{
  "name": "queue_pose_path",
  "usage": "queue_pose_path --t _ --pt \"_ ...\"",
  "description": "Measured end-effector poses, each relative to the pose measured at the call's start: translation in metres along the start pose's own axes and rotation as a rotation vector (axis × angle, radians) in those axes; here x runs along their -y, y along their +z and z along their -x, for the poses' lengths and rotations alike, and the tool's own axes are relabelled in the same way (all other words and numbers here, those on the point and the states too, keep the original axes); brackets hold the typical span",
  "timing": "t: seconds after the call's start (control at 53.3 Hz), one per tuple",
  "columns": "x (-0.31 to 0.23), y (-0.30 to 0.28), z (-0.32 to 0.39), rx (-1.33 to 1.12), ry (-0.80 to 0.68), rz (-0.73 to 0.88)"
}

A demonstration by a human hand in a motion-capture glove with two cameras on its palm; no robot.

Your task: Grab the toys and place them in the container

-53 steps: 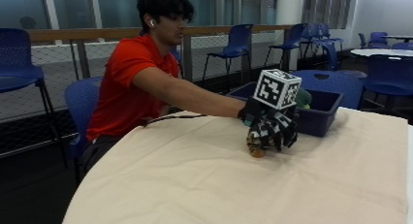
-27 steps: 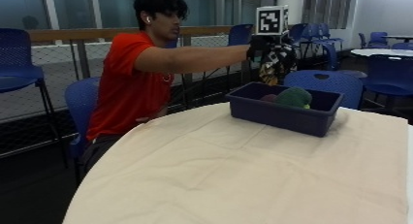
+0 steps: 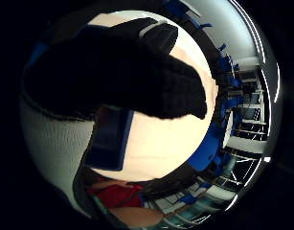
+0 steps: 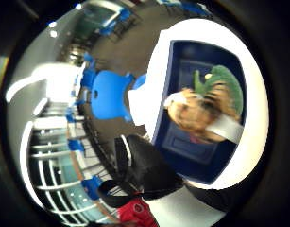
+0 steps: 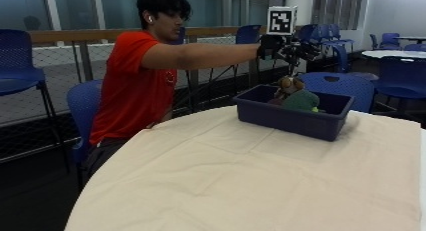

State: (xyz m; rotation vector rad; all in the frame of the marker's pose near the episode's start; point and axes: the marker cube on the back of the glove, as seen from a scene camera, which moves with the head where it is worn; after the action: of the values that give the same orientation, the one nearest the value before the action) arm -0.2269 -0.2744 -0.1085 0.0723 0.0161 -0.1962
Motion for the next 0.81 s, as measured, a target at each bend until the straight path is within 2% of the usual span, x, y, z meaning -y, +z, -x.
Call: queue_pose_path --t 0.094,0.15,0.319,0.469,0.807 --pt "-0.015 -0.008 -0.021 -0.018 0.014 0.011" --pt "-0.028 -0.013 -0.033 -0.023 -0.032 0.003" --pt "-0.06 -0.012 -0.085 0.019 0.137 -0.044" --pt "-0.095 0.019 -0.137 0.069 0.234 -0.042" --pt "-0.166 0.093 -0.204 0.037 0.312 -0.006"
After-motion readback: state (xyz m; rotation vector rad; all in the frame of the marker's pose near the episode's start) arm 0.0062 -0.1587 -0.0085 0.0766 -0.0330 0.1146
